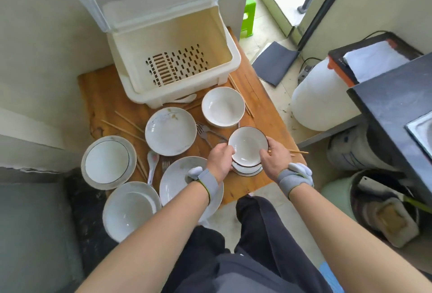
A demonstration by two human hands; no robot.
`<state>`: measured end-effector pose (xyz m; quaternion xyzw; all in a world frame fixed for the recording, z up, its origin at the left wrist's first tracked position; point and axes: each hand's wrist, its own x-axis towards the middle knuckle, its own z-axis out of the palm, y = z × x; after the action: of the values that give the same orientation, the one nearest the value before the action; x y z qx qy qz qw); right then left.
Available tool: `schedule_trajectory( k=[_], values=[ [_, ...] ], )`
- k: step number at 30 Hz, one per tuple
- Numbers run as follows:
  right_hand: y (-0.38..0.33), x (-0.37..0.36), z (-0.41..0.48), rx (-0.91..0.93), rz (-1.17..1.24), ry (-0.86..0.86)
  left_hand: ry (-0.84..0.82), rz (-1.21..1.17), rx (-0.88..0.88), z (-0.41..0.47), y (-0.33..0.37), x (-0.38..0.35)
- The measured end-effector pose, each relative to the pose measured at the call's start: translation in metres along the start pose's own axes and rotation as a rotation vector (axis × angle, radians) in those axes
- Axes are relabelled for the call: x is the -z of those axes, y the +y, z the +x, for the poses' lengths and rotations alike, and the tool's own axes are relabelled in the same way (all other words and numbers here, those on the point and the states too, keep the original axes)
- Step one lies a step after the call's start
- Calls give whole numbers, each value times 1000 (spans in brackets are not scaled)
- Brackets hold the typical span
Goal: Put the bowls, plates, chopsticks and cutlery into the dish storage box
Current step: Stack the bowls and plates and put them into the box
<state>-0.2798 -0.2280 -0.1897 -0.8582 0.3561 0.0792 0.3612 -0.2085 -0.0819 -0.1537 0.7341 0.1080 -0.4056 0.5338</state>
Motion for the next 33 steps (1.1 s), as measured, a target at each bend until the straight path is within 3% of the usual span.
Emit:
schedule_trajectory(
  k=[10, 24, 33],
  values=[
    [25, -4, 11, 31, -169, -191, 74, -25, 137, -9, -29, -22],
    [38, 9, 47, 114, -221, -437, 344, -12, 214, 12, -36, -52],
    [32, 0, 51, 43, -60, -505, 249, 30, 286, 26, -39, -55]
  ],
)
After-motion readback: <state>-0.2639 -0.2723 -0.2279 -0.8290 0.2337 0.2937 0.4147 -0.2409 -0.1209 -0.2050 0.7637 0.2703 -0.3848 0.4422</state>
